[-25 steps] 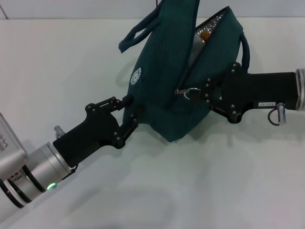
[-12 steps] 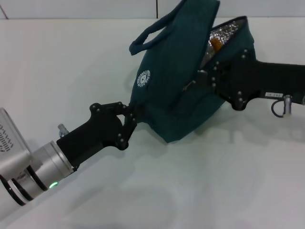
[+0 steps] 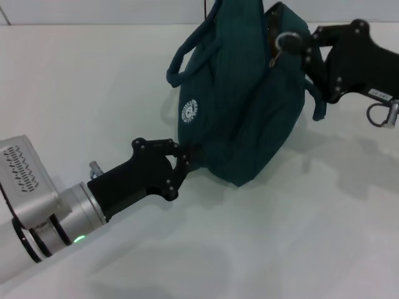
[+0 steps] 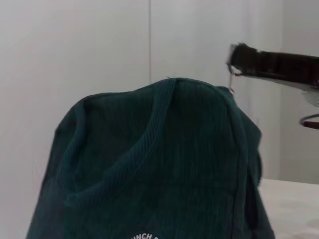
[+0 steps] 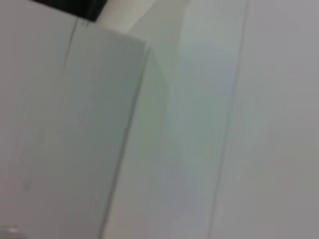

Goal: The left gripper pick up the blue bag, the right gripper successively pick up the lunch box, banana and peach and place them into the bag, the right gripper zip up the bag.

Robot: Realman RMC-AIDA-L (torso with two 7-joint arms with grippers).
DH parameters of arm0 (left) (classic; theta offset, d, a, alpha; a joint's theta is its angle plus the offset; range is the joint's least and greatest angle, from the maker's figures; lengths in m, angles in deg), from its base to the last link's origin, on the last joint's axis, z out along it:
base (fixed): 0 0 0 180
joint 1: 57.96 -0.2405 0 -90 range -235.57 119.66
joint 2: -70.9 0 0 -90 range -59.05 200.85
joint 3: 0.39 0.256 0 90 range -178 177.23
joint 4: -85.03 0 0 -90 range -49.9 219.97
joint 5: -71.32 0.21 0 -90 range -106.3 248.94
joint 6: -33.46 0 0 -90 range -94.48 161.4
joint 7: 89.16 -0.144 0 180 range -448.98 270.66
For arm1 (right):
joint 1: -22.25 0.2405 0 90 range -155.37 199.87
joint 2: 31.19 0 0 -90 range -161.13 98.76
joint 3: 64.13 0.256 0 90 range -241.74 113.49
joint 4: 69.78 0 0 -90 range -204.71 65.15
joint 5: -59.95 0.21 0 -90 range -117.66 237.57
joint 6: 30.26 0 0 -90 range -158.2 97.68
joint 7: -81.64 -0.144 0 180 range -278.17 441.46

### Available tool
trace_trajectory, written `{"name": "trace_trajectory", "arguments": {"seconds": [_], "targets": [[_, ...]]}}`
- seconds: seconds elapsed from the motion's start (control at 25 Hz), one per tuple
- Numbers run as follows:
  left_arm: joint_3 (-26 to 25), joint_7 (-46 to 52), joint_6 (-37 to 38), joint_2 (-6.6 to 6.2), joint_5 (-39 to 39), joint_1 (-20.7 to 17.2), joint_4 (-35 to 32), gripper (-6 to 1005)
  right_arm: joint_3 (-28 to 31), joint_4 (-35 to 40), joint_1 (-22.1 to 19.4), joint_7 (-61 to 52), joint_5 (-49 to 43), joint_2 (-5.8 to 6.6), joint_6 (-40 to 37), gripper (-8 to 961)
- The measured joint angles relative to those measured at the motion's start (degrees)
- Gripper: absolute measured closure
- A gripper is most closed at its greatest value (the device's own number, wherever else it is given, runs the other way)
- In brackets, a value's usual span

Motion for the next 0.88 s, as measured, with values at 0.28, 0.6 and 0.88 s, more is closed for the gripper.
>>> {"name": "trace_trajectory", "arguments": {"seconds": [0.28, 0.6, 0.88], "targets": [[0.0, -0.7, 2.3, 0.21, 1.9, 0.5, -1.2, 940, -3.0, -3.6, -0.1, 7.0, 7.8, 0.01, 0.2, 935], [-0.5, -1.2, 8.4, 0.35, -0.3, 0.8, -1.1, 903, -4.7, -3.3, 0.6, 7.7, 8.0, 0.01, 0.5, 935], [-0.5, 1.5, 10.1, 0.34, -1.6, 2.6, -0.9, 741, -6.0, -3.3, 1.7, 7.7, 8.0, 0.0, 2.0, 935]]}}
